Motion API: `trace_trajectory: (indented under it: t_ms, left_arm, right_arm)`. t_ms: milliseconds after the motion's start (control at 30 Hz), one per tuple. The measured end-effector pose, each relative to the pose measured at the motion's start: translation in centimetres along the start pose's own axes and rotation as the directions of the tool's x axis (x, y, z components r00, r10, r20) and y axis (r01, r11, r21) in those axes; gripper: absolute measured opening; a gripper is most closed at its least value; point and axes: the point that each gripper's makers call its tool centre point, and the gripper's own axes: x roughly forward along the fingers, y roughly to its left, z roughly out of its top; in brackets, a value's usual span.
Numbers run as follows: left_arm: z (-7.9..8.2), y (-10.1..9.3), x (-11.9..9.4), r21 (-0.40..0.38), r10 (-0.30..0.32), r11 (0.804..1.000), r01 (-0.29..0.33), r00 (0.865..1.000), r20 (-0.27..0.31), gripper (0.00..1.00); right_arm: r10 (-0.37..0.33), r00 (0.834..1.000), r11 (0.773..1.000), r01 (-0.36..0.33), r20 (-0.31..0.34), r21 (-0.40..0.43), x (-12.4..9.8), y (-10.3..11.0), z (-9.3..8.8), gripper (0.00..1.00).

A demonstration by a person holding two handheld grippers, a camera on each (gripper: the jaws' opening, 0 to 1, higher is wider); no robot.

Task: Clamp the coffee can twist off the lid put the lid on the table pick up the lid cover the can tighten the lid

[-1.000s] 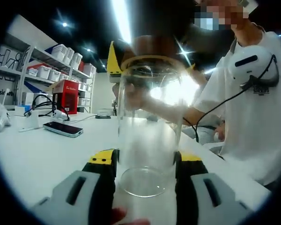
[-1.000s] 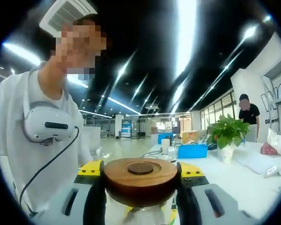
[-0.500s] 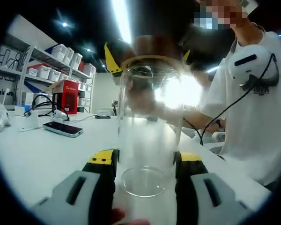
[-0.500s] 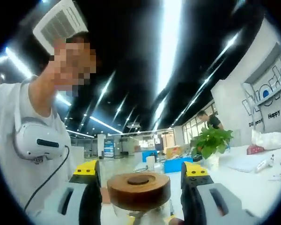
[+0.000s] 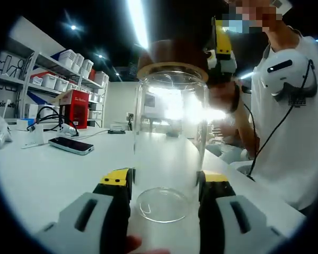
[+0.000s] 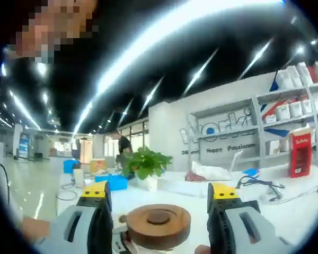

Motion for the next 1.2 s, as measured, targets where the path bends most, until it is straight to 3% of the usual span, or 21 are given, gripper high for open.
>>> trace_trajectory:
  t_ms: [33, 167, 200, 333, 400, 533, 600, 1033, 1200]
  left_arm:
    - [0.0, 0.0, 0.0, 0.001, 0.001, 1.0, -0.001, 1.0, 0.0, 0.39]
    - [0.0, 0.0, 0.0, 0.001, 0.003, 1.0, -0.003, 1.0, 0.0, 0.39]
    - [0.0, 0.1, -0.1, -0.001, 0.003, 1.0, -0.003, 1.0, -0.001, 0.39]
    - [-0.1, 0.1, -0.2, -0.001, 0.004, 1.0, -0.004, 1.0, 0.0, 0.39]
    - [-0.1, 0.2, -0.2, -0.001, 0.005, 1.0, -0.005, 1.0, 0.0, 0.39]
    - [-0.1, 0.2, -0.3, -0.001, 0.005, 1.0, -0.005, 1.0, -0.001, 0.39]
    - [-0.1, 0.2, -0.3, 0.0, 0.005, 1.0, -0.005, 1.0, 0.0, 0.39]
    - [-0.1, 0.3, -0.4, -0.001, 0.007, 1.0, -0.007, 1.0, 0.0, 0.39]
    - [-0.1, 0.3, -0.4, -0.002, 0.007, 1.0, -0.007, 1.0, 0.0, 0.39]
  right_arm:
    - [-0.017, 1.0, 1.0, 0.017, -0.001, -0.022, 0.1, 0.2, -0.2, 0.66]
    - [0.023, 1.0, 0.999, -0.023, -0.007, 0.031, 0.4, 1.5, -0.9, 0.66]
    - [0.006, 1.0, 0.999, -0.005, -0.006, 0.033, 0.4, 1.3, -1.1, 0.67]
    - [-0.173, 0.985, 0.985, 0.174, 0.016, -0.018, 0.4, -0.4, -1.3, 0.68]
    - [-0.224, 0.975, 0.974, 0.224, 0.01, -0.039, 0.6, -0.4, -1.9, 0.66]
    - [-0.204, 0.978, 0.978, 0.202, -0.045, -0.05, 1.6, 0.4, -3.6, 0.61]
    - [-0.215, 0.976, 0.976, 0.212, -0.047, -0.059, 1.8, -0.3, -3.6, 0.56]
    - [-0.186, 0.981, 0.982, 0.185, -0.047, -0.034, 1.4, 0.1, -3.6, 0.55]
    - [-0.135, 0.99, 0.99, 0.134, -0.043, -0.032, 1.3, 0.3, -3.7, 0.55]
